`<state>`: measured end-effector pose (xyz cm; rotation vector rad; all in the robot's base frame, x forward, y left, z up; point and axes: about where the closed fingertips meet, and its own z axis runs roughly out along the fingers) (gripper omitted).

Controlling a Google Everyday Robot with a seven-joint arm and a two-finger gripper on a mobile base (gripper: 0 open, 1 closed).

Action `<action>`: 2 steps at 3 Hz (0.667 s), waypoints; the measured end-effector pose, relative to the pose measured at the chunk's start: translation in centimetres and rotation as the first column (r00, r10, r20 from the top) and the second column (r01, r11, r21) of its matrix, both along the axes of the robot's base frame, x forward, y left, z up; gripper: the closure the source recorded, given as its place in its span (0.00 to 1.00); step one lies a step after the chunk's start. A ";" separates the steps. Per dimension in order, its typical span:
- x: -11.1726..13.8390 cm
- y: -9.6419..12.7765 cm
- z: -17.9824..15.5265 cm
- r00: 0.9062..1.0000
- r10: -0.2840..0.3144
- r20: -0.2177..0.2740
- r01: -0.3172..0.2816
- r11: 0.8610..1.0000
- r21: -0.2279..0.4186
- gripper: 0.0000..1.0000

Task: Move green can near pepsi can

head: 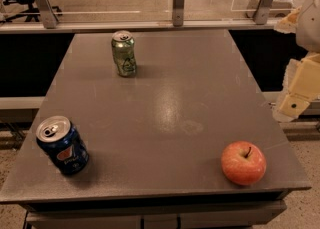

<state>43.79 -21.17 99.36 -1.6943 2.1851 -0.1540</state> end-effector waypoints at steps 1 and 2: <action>0.1 0.1 0.1 1.000 0.001 0.004 -0.001 1.000 0.001 0.00; 3.8 3.5 0.3 0.995 0.082 0.062 -0.086 0.994 0.061 0.00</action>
Offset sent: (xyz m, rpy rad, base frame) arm 0.1002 0.0931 0.0040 0.1717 -0.1400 0.2265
